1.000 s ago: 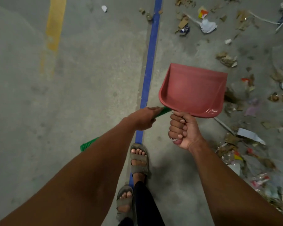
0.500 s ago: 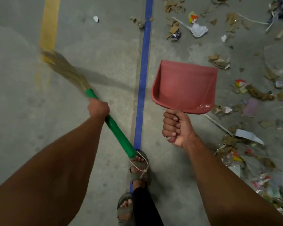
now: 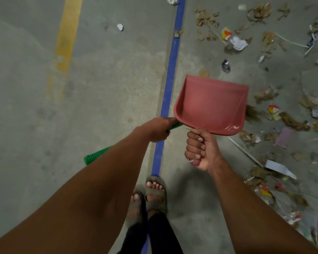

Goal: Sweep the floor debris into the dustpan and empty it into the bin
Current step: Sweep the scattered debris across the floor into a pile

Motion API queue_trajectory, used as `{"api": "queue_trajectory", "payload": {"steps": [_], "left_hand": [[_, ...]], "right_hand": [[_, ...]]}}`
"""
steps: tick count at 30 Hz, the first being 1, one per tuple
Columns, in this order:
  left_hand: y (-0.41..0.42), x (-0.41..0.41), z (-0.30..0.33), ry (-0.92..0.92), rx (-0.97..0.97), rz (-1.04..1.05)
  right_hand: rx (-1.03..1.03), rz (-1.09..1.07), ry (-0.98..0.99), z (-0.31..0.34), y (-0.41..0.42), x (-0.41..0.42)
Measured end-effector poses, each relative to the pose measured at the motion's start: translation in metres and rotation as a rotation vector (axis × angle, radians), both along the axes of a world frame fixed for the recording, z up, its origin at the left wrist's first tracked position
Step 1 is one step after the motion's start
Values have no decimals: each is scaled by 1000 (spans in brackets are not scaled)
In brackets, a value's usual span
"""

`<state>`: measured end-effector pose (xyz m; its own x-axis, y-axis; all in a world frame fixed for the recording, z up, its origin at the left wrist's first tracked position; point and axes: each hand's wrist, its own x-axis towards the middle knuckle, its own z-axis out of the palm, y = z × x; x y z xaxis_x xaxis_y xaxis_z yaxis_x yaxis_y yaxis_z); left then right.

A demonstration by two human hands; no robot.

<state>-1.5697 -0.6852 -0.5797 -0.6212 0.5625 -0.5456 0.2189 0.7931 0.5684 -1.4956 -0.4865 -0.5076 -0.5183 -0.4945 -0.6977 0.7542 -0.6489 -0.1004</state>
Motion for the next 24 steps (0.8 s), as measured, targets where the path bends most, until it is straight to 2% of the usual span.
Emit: {"api": "queue_trajectory", "payload": {"steps": [3, 7, 9, 12, 15, 16, 18, 21, 24], "left_hand": [[-28, 4, 7, 140, 74, 165], [-80, -4, 16, 300, -6, 620], [-103, -15, 20, 320, -83, 870], [-134, -45, 17, 275, -218, 1173], [-153, -78, 13, 42, -330, 1382], [-155, -87, 10, -24, -356, 1369], [-149, -98, 6, -86, -384, 1212], [-117, -97, 3, -6, -366, 837], [-73, -95, 3, 20, -226, 506]], "right_hand": [[-31, -4, 6, 4, -9, -12], [-60, 7, 20, 11, -19, -32], [-50, 12, 21, 12, -23, -44], [-20, 19, 25, 12, -26, -63], [-21, 21, 26, 9, -28, -79], [-21, 18, 22, 7, -29, -83], [-15, 7, 10, 2, -30, -91], [2, -27, 7, -3, -31, -100], [-16, -79, 2, -5, -33, -105]]}}
